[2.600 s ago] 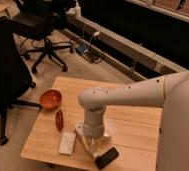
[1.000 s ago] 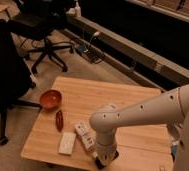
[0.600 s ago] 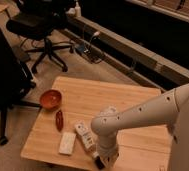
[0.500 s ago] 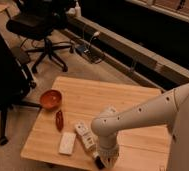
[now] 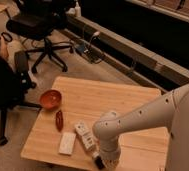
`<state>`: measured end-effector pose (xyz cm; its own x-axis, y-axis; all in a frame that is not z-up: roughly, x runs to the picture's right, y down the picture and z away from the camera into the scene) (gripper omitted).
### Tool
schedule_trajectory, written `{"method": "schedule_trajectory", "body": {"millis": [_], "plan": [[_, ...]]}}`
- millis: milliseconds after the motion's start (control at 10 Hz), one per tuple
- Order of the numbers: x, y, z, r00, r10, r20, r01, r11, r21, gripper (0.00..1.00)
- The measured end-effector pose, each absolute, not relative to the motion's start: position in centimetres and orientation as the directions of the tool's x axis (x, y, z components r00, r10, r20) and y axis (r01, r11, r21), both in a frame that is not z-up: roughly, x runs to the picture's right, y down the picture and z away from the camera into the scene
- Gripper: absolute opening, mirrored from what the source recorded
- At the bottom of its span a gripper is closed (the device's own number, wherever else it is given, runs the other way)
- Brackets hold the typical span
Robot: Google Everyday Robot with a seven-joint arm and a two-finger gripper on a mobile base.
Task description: Push the eraser across the table
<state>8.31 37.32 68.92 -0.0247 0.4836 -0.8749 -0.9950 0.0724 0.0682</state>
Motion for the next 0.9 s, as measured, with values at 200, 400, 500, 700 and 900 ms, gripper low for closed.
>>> {"method": "schedule_trajectory", "body": {"millis": [200,400,500,700,900], "plan": [[7.9,37.2,69.5,-0.018,0.491,-0.871,-0.995,0.072,0.062,0.0],[7.1,37.0,70.1,0.003,0.498,-0.867,-0.996,0.081,0.043,0.0],[6.9,36.9,70.3,0.008,0.5,-0.866,-0.996,0.084,0.039,0.0],[6.5,36.7,70.7,0.018,0.501,-0.865,-0.996,0.088,0.03,0.0],[6.2,36.4,71.3,0.03,0.511,-0.859,-0.994,0.102,0.025,0.0]]}}
